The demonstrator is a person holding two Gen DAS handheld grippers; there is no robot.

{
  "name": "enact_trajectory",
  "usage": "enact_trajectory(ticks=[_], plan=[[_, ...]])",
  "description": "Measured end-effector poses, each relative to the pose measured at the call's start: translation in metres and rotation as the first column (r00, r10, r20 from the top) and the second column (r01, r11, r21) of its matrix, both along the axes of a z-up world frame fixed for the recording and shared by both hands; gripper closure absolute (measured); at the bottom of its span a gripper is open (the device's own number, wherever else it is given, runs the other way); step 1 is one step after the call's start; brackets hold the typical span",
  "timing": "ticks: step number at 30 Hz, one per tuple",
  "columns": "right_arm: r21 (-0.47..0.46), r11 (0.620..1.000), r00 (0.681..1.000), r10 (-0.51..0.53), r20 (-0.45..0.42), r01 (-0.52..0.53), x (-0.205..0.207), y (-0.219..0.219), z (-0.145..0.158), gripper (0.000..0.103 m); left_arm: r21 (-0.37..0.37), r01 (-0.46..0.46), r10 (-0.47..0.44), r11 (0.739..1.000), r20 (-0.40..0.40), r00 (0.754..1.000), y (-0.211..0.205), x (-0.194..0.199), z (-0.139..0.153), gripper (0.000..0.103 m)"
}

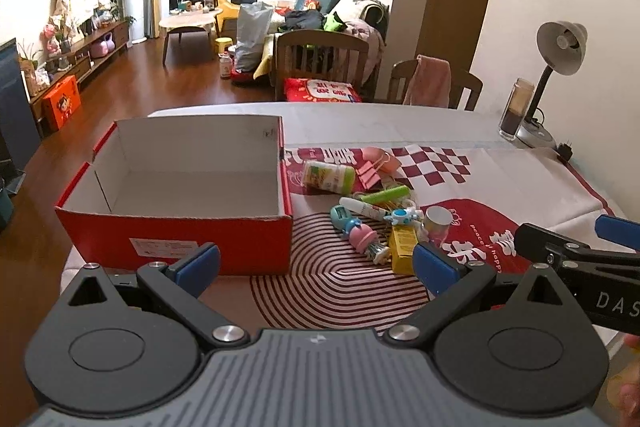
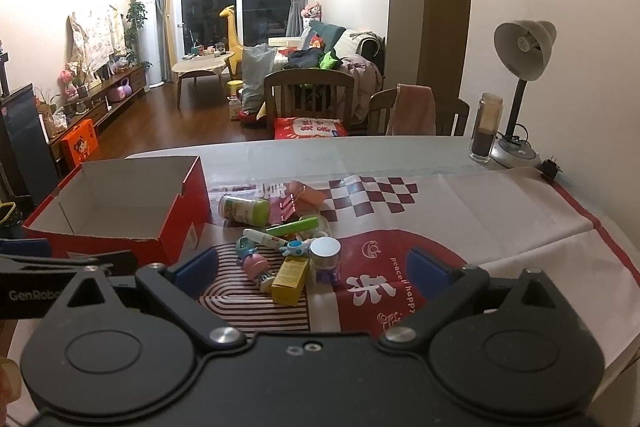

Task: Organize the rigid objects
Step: 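Move both tools toward the pile of items on the cloth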

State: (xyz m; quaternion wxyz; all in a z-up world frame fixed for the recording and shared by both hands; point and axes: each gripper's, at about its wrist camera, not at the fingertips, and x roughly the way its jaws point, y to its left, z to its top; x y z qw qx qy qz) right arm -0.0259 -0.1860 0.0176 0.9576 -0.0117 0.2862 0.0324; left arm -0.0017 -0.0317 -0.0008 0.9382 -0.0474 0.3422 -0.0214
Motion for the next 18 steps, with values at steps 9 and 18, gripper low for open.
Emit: enact_trajectory(ticks=[9, 18], plan=[[0.026, 0.999, 1.000, 0.019, -0.002, -0.019, 0.008, -0.013, -0.006, 0.006, 0.012, -0.006, 0.006, 1.000, -0.006, 1.000, -0.017, 0.012, -0.004, 0.000], [0.066, 0.993, 0.995, 0.101, -0.007, -0.100, 0.039, -0.044, -0.010, 0.006, -0.002, -0.029, 0.029, 1.000, -0.027, 0.999, -0.038, 0.036, -0.009, 0.000]])
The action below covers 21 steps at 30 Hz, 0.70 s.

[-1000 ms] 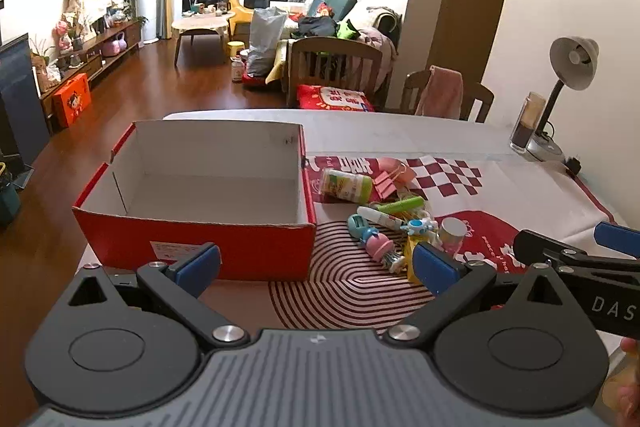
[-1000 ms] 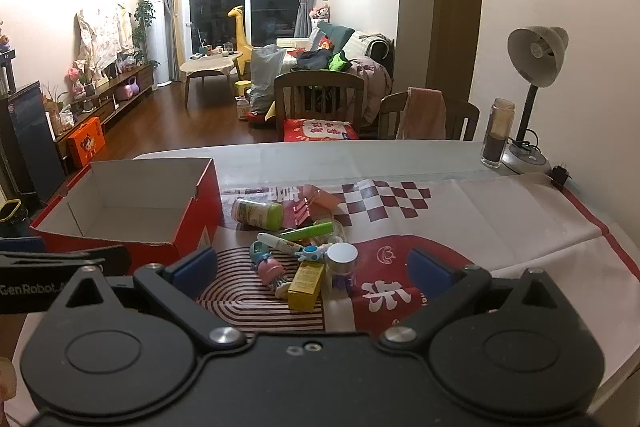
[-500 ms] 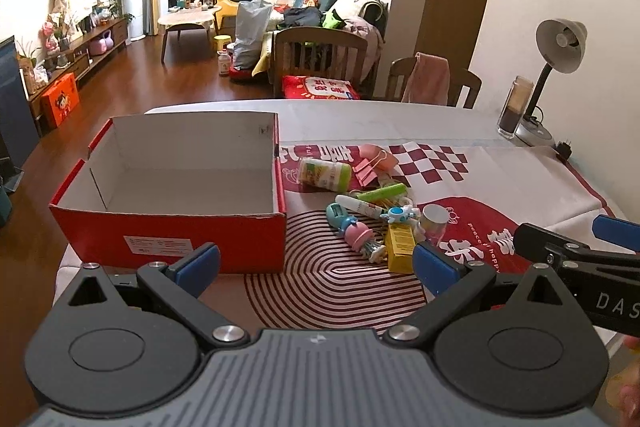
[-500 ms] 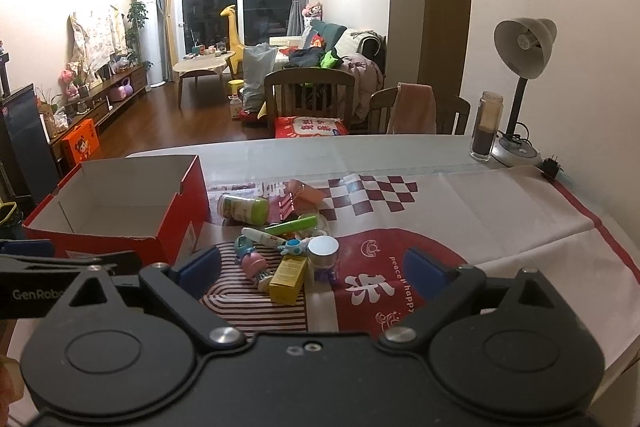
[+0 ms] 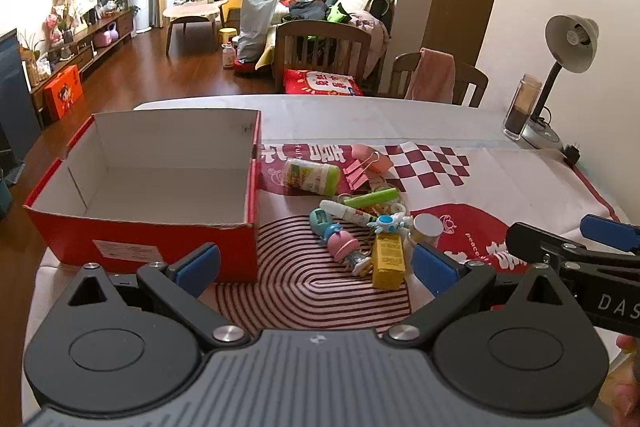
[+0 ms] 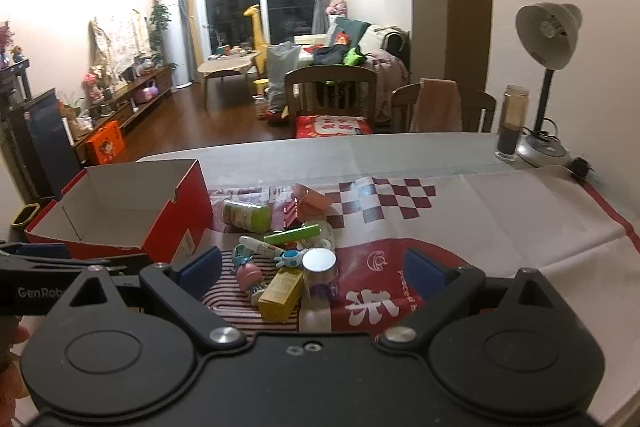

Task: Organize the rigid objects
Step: 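Move both tools toward the pile of items on the cloth, then grasp the yellow box with the left tool while the right tool grasps the silver-lidded jar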

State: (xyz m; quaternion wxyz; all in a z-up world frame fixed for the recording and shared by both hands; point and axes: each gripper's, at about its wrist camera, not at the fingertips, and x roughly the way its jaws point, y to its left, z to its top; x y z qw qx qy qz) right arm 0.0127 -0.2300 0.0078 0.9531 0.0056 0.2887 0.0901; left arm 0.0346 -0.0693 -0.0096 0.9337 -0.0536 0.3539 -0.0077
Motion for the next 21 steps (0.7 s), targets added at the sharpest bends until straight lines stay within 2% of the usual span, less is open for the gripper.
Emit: enact_trajectory(ticks=[6, 11, 18, 21], plan=[[-0.006, 0.995, 0.995, 0.100, -0.009, -0.100, 0.024, -0.018, -0.006, 0.006, -0.018, -0.010, 0.010, 1.000, -0.009, 1.000, -0.015, 0.018, -0.007, 0.000], [-0.016, 0.984, 0.983, 0.177, -0.045, -0.178, 0.044, -0.027, -0.018, 0.010, 0.019, -0.011, 0.011, 1.000, -0.003, 1.000, -0.029, 0.030, -0.020, 0.000], [-0.057, 0.966, 0.965, 0.247, -0.094, -0.253, 0.071, -0.041, -0.038, 0.014, -0.002, -0.006, 0.006, 1.000, -0.035, 0.999, -0.045, 0.050, -0.048, 0.000], [-0.077, 0.949, 0.947, 0.296, -0.128, -0.307, 0.085, -0.045, -0.051, 0.018, 0.007, 0.001, 0.000, 1.000, -0.040, 0.999, -0.052, 0.058, -0.063, 0.000]])
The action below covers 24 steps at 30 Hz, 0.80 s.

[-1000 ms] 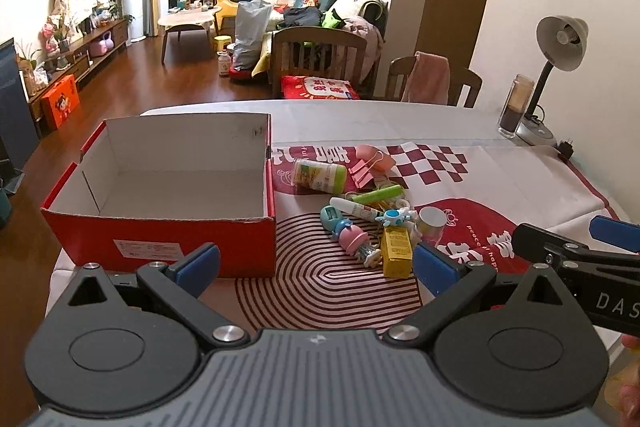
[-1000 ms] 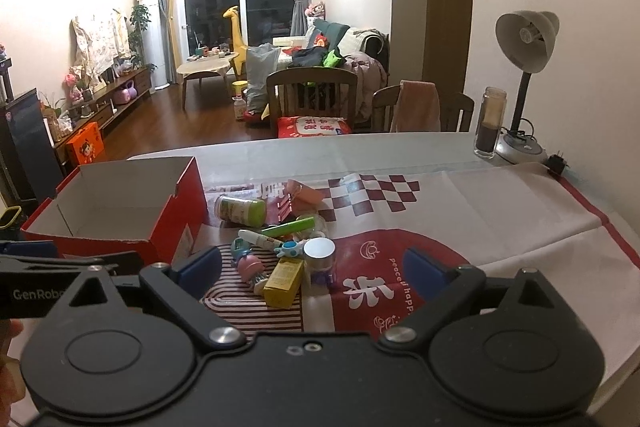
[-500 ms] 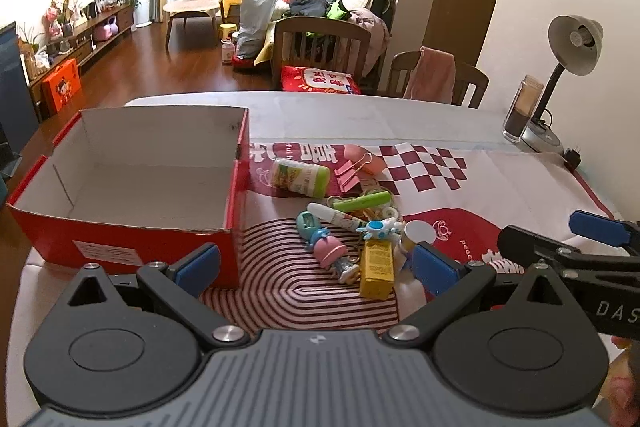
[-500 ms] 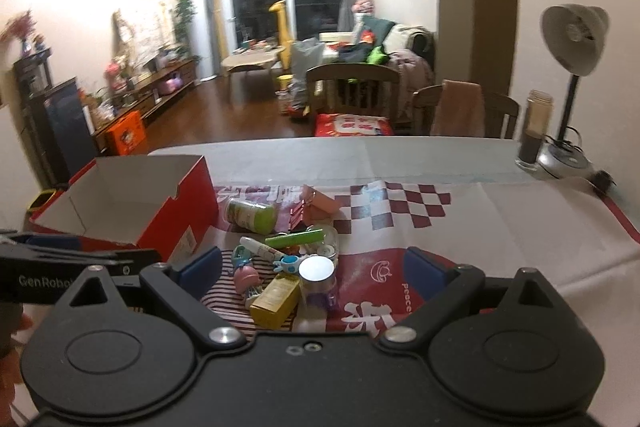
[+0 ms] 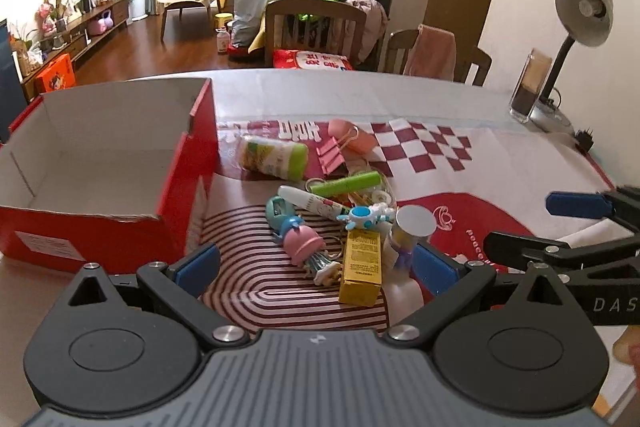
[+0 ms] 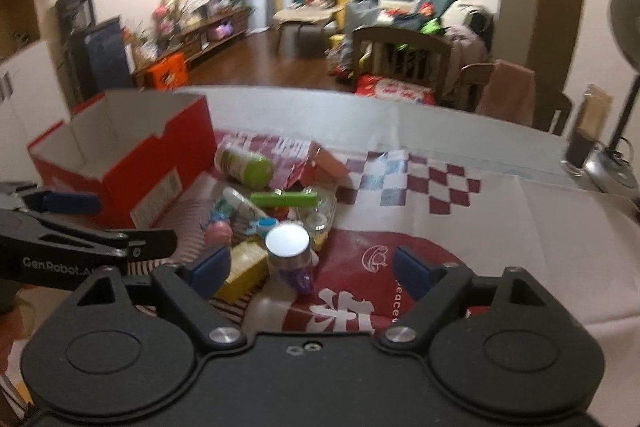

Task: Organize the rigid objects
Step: 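Grasp the yellow box with the left tool while the right tool grasps the silver-lidded jar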

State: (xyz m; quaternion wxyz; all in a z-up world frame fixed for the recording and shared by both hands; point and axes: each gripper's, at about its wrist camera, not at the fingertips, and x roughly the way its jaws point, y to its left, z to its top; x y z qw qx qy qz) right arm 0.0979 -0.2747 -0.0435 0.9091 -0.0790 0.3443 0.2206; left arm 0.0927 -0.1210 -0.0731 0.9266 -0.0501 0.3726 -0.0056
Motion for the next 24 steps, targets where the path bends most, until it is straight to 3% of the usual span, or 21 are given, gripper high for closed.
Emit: enact_trajectory(ticks=[3, 14, 20, 24], plan=[[-0.034, 0.999, 0.999, 0.038, -0.012, -0.038, 0.016, -0.001, -0.009, 0.028, 0.002, 0.003, -0.003, 1.000, -0.020, 1.000, -0.003, 0.009, -0.015, 0.000], [-0.015, 0.996, 0.992, 0.086, -0.095, -0.088, 0.053, 0.011, -0.027, 0.030, 0.096, 0.095, -0.092, 0.991, -0.035, 0.995, -0.038, 0.027, -0.043, 0.001], [-0.040, 0.992, 0.984, 0.115, -0.135, -0.122, 0.064, 0.025, -0.044, 0.041, 0.113, 0.122, -0.115, 0.986, -0.066, 0.991, -0.047, 0.039, -0.054, 0.014], [-0.034, 0.993, 0.978, 0.107, -0.180, -0.114, 0.073, 0.029, -0.053, 0.050, 0.121, 0.136, -0.125, 0.983, -0.094, 0.988, -0.051, 0.047, -0.062, 0.034]])
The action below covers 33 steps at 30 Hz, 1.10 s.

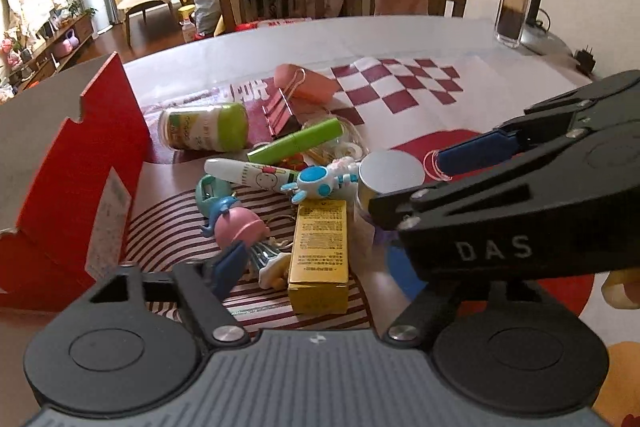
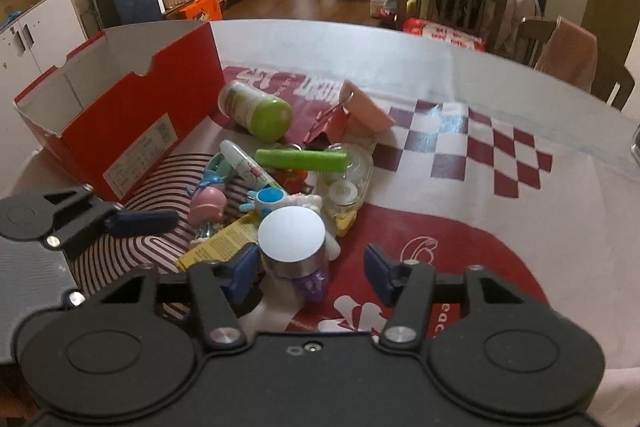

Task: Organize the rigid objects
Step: 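Grasp the yellow box with the left tool while the right tool grasps the silver-lidded jar, then carry the yellow box and the jar over the open shoebox with both tools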

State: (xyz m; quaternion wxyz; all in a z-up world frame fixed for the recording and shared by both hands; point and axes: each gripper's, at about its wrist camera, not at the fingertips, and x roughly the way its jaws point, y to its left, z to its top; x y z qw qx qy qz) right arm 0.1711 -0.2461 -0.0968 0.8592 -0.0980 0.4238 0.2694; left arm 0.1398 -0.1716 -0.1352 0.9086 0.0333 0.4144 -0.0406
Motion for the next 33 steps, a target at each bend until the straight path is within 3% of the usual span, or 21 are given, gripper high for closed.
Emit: enact_trajectory(ticks=[1, 5, 9, 13, 25, 33], plan=[[0.002, 1.000, 1.000, -0.002, -0.006, 0.002, 0.001, 0.001, -0.001, 0.051, -0.001, 0.002, -0.002, 1.000, -0.006, 1.000, -0.001, 0.001, -0.002, 0.040], [0.002, 1.000, 1.000, 0.003, -0.019, -0.003, 0.005, 0.005, -0.004, 0.057, 0.004, 0.016, -0.016, 1.000, -0.010, 1.000, -0.004, 0.005, -0.004, 0.045], [0.017, 1.000, 1.000, 0.003, -0.027, -0.003, 0.007, 0.007, -0.004, 0.066, 0.032, 0.025, -0.024, 0.999, -0.008, 1.000, -0.007, 0.009, -0.005, 0.060], [0.018, 1.000, 1.000, -0.007, -0.029, 0.008, 0.006, 0.006, -0.002, 0.066, 0.026, 0.022, -0.021, 0.999, -0.018, 1.000, -0.006, 0.012, -0.005, 0.071], [0.076, 0.992, 0.994, -0.098, -0.044, 0.101, 0.001, -0.021, 0.017, 0.066, -0.030, -0.007, 0.006, 1.000, -0.043, 0.999, 0.003, 0.011, 0.001, 0.073], [0.095, 0.989, 0.993, -0.115, -0.031, 0.118, -0.013, -0.028, 0.035, 0.066, -0.086, -0.041, 0.038, 0.995, -0.037, 0.999, 0.018, -0.006, 0.021, 0.073]])
